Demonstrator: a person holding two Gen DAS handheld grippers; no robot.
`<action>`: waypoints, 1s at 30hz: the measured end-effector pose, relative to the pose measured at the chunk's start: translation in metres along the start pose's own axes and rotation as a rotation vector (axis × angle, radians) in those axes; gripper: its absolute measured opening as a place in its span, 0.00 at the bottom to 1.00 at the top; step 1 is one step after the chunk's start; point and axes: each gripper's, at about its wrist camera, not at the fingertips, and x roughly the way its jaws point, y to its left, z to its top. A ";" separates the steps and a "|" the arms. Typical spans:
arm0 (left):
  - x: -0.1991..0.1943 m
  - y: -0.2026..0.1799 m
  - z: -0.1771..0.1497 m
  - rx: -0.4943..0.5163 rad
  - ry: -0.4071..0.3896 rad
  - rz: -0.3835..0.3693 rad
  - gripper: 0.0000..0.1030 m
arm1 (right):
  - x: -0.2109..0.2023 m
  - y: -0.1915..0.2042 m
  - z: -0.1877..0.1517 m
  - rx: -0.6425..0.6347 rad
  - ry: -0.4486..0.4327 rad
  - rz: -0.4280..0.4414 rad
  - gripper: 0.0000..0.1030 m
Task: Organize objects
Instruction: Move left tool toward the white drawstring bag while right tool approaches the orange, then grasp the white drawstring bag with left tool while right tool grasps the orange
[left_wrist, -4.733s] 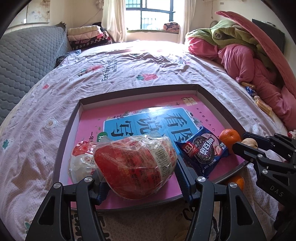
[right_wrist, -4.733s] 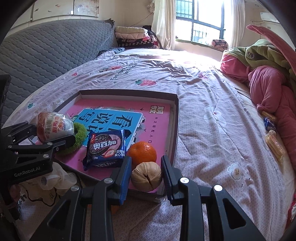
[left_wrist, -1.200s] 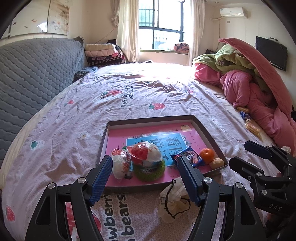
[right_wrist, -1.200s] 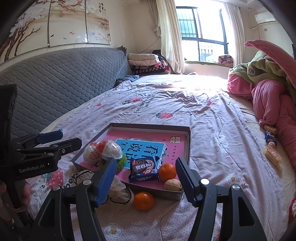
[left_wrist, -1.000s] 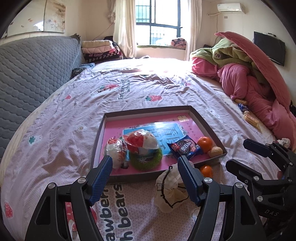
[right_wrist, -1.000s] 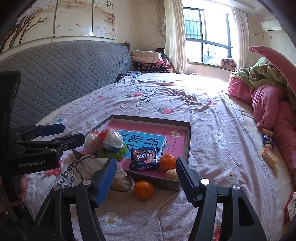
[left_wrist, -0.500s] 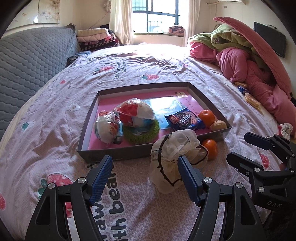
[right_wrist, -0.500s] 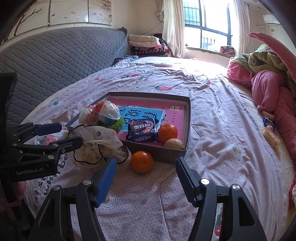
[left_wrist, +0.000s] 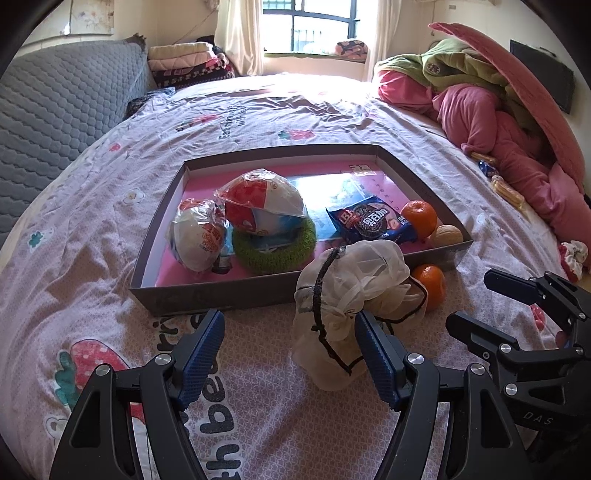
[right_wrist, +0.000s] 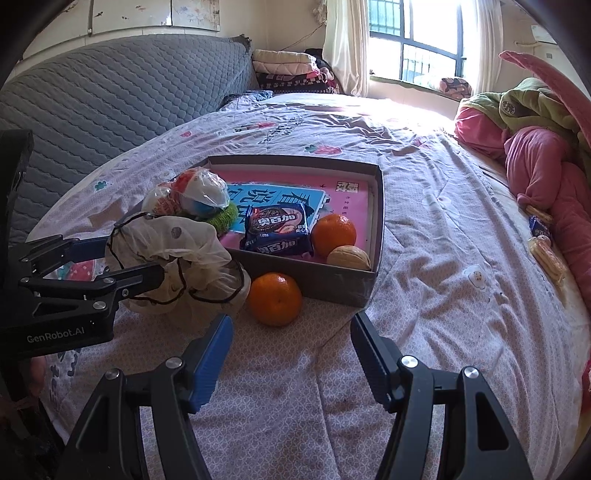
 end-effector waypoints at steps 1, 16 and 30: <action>0.001 0.000 0.000 -0.001 0.001 -0.001 0.72 | 0.002 0.001 0.000 0.001 0.003 0.002 0.64; 0.024 0.002 0.003 -0.021 0.005 -0.064 0.63 | 0.029 0.007 0.004 -0.028 0.022 -0.018 0.64; 0.031 0.009 0.003 -0.074 0.017 -0.185 0.15 | 0.045 0.015 0.009 -0.056 0.028 0.002 0.37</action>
